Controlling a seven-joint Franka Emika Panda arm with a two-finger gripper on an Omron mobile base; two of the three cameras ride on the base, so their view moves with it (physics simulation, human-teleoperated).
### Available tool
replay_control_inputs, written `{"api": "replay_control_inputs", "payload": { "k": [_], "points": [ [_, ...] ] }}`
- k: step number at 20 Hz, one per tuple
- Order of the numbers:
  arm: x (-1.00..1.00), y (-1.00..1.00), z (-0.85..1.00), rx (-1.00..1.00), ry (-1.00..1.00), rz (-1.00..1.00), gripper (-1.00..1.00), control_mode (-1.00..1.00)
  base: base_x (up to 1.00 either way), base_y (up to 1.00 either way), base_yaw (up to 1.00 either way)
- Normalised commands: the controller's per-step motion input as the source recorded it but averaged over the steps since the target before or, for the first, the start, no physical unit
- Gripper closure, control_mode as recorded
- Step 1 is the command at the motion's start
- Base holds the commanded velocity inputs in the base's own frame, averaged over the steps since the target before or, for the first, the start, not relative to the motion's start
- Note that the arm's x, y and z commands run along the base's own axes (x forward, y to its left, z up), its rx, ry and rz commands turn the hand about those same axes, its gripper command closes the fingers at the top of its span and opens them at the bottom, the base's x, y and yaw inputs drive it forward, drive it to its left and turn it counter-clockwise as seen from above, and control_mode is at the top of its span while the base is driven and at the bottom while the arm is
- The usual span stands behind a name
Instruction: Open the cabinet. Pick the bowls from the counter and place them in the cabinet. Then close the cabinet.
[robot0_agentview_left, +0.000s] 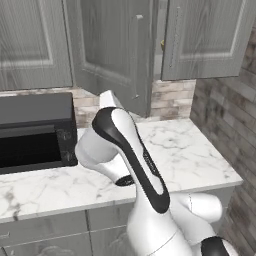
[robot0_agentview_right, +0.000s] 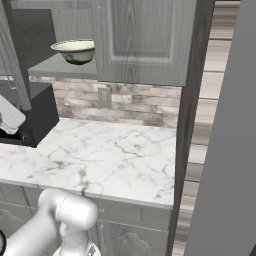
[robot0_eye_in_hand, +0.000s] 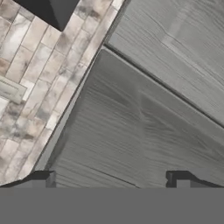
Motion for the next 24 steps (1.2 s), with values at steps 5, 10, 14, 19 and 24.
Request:
{"api": "replay_control_inputs", "payload": {
  "k": [5,10,14,19,24],
  "points": [
    [0.7,-0.66,0.19,0.33,0.21,-0.15,-1.0,-1.0,0.0,0.0,0.0],
    [0.66,-0.6,0.05,0.34,0.19,-0.16,-1.0,-1.0,0.0,0.0,0.0],
    [0.5,-0.16,-0.04,0.21,0.06,-0.18,-1.0,-1.0,0.0,0.0,0.0],
    [0.79,0.0,-0.02,0.01,0.01,-0.23,-1.0,-1.0,0.0,0.0,0.0],
    [0.7,0.0,0.0,0.02,0.03,-0.19,-1.0,-1.0,0.0,0.0,0.0]
  ]
}}
